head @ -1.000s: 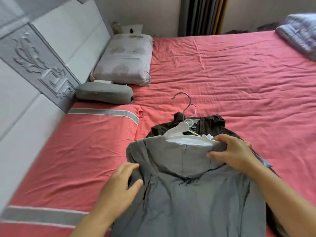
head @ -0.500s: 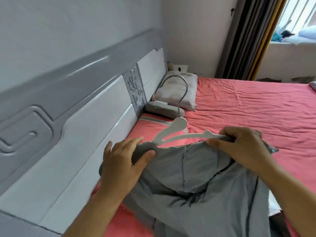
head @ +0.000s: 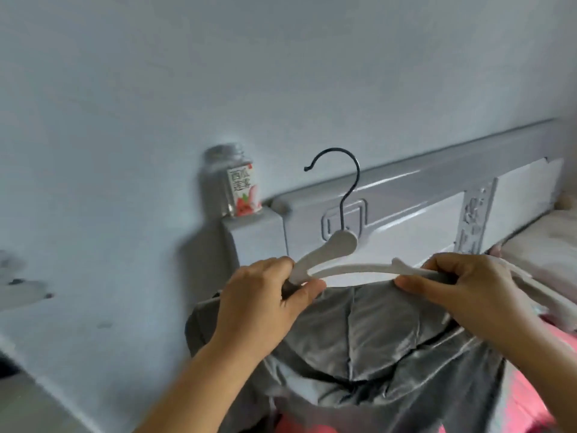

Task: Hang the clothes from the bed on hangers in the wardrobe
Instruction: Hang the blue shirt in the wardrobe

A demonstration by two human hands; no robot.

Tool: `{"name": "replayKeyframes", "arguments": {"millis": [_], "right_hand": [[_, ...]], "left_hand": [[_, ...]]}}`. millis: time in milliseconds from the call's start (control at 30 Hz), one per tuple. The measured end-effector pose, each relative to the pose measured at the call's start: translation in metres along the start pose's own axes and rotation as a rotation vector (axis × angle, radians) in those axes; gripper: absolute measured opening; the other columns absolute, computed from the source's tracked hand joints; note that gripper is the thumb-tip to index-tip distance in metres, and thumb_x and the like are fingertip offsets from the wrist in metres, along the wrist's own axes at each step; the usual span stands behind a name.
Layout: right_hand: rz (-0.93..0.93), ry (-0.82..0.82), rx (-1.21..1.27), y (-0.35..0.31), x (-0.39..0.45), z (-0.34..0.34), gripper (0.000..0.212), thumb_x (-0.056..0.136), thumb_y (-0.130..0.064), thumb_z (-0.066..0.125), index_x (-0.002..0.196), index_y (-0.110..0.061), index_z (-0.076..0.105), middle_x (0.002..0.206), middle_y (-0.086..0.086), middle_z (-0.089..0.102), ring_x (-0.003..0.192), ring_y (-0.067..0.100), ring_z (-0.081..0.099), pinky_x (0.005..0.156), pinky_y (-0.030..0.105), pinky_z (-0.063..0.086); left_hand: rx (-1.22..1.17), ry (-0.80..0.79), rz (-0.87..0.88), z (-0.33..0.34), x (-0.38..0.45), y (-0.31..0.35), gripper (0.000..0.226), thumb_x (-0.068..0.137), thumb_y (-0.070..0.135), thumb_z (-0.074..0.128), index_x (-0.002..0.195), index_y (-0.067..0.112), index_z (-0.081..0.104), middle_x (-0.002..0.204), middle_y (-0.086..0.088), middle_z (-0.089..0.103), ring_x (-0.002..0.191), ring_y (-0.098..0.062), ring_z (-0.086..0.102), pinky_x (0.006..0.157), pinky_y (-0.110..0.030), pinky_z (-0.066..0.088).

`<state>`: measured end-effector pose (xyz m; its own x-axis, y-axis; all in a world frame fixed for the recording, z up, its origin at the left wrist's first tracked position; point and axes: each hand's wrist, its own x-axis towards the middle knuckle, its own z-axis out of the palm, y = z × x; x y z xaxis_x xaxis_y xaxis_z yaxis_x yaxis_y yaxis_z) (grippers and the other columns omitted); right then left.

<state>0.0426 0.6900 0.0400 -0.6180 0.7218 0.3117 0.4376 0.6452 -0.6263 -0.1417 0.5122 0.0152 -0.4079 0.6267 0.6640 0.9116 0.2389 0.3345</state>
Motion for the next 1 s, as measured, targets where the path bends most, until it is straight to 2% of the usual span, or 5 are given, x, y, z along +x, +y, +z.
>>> {"name": "replayKeyframes", "arguments": {"millis": [300,500,700,867,1000], "right_hand": [[-0.509,-0.225,0.107,-0.103,0.030,0.058,0.037,0.061,-0.053,0.073,0.054,-0.019,0.059,0.040,-0.003,0.047,0.052,0.008,0.049,0.049,0.024,0.031],[-0.746,-0.352,0.186,-0.185,0.011,0.097,0.031,0.061,-0.058,0.069,0.052,-0.032,0.055,0.042,-0.012,0.048,0.045,0.009,0.044,0.046,0.024,0.030],[-0.870,-0.532,0.270,-0.269,-0.043,0.125,0.034,0.069,-0.060,0.065,0.063,-0.026,0.062,0.062,-0.009,0.061,0.073,0.015,0.059,0.061,0.026,0.042],[-0.982,-0.995,0.545,-0.304,-0.067,0.137,0.018,0.072,-0.033,0.076,0.084,-0.022,0.068,0.081,-0.002,0.069,0.085,0.015,0.063,0.082,0.032,0.048],[-1.206,-1.510,0.572,-0.332,-0.085,0.131,0.032,0.067,-0.032,0.075,0.099,-0.033,0.070,0.101,-0.001,0.071,0.101,0.017,0.065,0.096,0.037,0.047]], "left_hand": [[0.274,0.319,-0.247,-0.085,-0.049,-0.008,0.051,0.070,0.070,0.053,0.107,0.034,0.053,0.089,0.015,0.068,0.076,-0.007,0.059,0.058,-0.018,0.048],[0.440,0.566,-0.416,-0.143,-0.069,0.002,0.071,0.076,0.079,0.039,0.112,0.022,0.059,0.094,0.018,0.061,0.081,-0.001,0.060,0.074,-0.023,0.049],[0.682,0.731,-0.747,-0.220,-0.095,0.013,0.044,0.089,0.056,0.037,0.096,0.019,0.061,0.091,0.009,0.063,0.088,-0.016,0.057,0.081,-0.034,0.042],[0.696,0.750,-0.895,-0.288,-0.108,0.018,0.028,0.100,0.026,0.039,0.088,0.011,0.059,0.084,-0.001,0.061,0.080,-0.023,0.056,0.068,-0.032,0.039],[0.648,0.870,-0.853,-0.334,-0.120,0.035,0.030,0.101,0.025,0.036,0.089,0.013,0.060,0.072,0.007,0.056,0.069,-0.015,0.053,0.066,-0.027,0.040]]}}
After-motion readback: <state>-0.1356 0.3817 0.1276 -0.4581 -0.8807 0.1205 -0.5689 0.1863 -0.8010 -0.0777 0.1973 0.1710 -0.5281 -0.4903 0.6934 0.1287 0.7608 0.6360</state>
